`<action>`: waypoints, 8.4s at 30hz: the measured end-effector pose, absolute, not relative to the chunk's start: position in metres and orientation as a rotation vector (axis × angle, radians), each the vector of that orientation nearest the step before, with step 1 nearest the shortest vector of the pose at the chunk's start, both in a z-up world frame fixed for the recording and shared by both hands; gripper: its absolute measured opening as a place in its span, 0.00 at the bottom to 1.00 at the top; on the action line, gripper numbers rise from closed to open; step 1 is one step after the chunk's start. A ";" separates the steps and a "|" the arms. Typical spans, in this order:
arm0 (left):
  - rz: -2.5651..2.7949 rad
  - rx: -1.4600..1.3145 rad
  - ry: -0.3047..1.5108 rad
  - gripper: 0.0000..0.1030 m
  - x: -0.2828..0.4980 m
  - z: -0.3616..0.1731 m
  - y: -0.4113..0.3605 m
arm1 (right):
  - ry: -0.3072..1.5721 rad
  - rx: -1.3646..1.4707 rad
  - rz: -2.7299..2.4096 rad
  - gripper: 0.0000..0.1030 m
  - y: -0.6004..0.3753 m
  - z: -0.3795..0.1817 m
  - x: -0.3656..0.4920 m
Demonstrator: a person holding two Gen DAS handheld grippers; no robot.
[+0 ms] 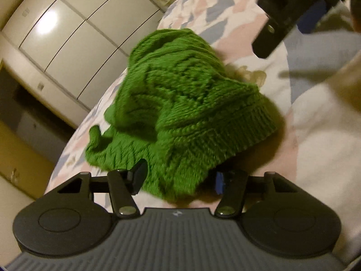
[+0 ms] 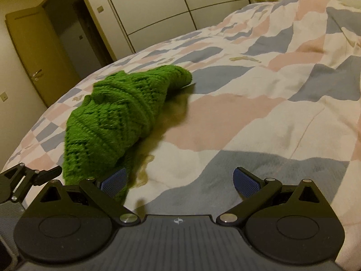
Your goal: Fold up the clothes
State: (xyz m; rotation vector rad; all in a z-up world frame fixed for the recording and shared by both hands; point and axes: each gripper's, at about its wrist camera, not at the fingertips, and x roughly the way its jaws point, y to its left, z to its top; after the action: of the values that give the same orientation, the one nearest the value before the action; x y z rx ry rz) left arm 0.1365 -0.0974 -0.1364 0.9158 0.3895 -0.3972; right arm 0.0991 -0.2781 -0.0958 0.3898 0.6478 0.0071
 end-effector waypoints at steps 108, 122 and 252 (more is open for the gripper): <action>-0.308 -0.651 0.943 0.58 0.177 -0.080 0.128 | 0.732 0.719 0.180 0.87 -0.344 -0.098 0.092; -0.370 -0.445 0.712 0.10 0.152 -0.012 0.108 | 0.625 0.848 0.270 0.08 -0.333 -0.060 0.089; -0.106 0.018 0.894 0.18 0.073 -0.074 0.057 | 0.764 0.262 0.067 0.23 -0.267 -0.097 0.008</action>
State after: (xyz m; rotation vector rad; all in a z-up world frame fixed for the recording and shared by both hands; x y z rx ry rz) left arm 0.0734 0.0569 -0.0736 0.0181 0.8937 -0.1058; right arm 0.0076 -0.2667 -0.0971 0.2621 0.7644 0.0670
